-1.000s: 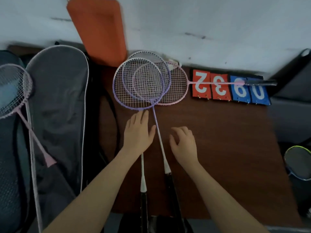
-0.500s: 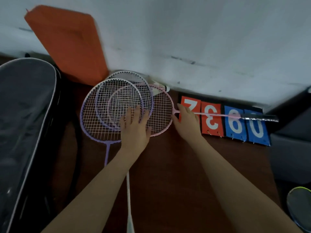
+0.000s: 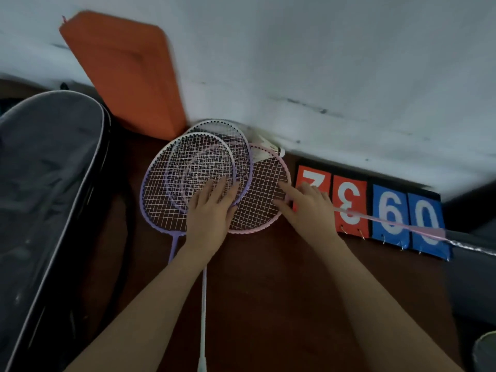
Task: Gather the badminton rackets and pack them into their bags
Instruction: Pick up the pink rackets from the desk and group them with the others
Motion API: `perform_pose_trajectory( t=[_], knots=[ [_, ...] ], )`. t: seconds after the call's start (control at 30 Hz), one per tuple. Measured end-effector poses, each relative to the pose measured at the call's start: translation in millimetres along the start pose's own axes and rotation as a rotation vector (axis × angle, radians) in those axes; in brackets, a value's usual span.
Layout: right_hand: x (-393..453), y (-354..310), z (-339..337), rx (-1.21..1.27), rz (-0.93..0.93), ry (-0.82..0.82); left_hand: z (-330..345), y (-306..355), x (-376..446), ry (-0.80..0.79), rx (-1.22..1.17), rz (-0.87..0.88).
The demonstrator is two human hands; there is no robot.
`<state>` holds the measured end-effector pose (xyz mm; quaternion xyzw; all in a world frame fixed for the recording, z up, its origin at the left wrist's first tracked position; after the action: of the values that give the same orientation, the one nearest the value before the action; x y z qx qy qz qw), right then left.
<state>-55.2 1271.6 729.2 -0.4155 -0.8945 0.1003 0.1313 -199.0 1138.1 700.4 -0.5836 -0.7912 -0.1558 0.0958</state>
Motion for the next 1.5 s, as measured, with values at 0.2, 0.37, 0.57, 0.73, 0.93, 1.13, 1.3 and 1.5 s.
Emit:
perform_pose_trajectory(
  t=[0.2,0.37,0.57,0.73,0.93,1.13,1.3,1.5],
  knots=[
    [-41.0,3.6,-8.4,0.052,-0.013,-0.264,2.1,2.7,5.0,-0.138,-0.070,-0.004],
    [-61.7,7.3,-13.9,0.253,0.181,-0.171,-7.9,30.4,-7.5,-0.217,-0.147,0.165],
    [-104.6,9.8,3.1,0.308,0.336,-0.323,7.1,60.8,-54.2,-0.310,-0.221,0.132],
    [-139.1,20.0,7.0,-0.063,0.279,-0.269,0.6,69.1,-78.6,-0.290,-0.188,-0.081],
    [-153.5,12.6,-9.5,0.027,0.180,-0.107,-8.4,90.3,-99.6,-0.359,-0.255,-0.276],
    [-179.8,13.7,-41.9,0.104,0.306,0.015,-22.4,100.4,-87.3,-0.261,-0.431,-0.219],
    [-208.7,11.1,-57.4,0.212,0.464,0.078,-29.1,125.8,-78.6,-0.268,-0.707,-0.142],
    [-208.9,-5.8,-76.6,0.378,0.453,0.151,-59.5,133.4,-59.9,-0.123,-0.771,-0.132]
  ],
)
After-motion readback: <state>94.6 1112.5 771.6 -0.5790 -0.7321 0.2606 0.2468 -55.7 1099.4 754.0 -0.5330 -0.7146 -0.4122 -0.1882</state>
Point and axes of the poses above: each hand's wrist, its own x-axis towards the middle knuckle, its own z-axis out of the palm, y = z × x, the point moved 5 cm from there along x, towards the middle knuckle, and after that the axes turned 10 degrees about z, right-handed, at the moved point
